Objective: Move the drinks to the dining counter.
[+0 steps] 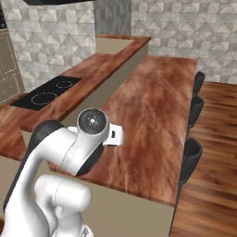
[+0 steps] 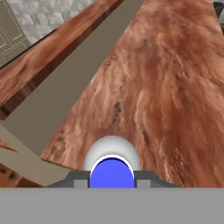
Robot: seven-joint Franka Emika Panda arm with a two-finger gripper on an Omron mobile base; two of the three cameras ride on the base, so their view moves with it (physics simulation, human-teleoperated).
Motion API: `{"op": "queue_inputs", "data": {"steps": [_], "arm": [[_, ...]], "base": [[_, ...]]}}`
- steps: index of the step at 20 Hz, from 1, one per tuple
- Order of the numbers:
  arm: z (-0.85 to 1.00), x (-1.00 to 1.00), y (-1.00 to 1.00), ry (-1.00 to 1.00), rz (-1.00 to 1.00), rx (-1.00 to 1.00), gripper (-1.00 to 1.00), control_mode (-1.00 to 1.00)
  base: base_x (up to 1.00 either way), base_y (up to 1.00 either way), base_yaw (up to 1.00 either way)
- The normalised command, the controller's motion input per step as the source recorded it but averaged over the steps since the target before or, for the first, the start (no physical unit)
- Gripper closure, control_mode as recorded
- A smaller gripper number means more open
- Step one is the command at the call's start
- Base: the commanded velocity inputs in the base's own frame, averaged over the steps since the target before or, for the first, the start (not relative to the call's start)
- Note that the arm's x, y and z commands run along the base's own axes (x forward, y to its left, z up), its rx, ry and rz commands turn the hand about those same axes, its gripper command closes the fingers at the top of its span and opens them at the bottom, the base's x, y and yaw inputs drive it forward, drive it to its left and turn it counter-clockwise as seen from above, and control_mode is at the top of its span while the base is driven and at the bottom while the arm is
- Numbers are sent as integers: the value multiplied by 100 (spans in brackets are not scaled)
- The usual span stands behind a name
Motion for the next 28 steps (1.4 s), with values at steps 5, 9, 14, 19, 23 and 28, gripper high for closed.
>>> {"op": "queue_inputs", "data": {"steps": [5,9,14,19,23,28], "arm": [[-11,58,0,0,0,0,100,-100],[-19,61,0,0,0,0,100,-100],[-23,61,0,0,0,0,100,-100],[-23,62,0,0,0,0,100,-100],[-26,66,0,1,0,0,100,-100],[-27,60,0,6,0,0,100,-100]], "base": [[0,0,0],[0,0,0],[0,0,0],[0,0,0],[0,0,0],[0,0,0]]}}
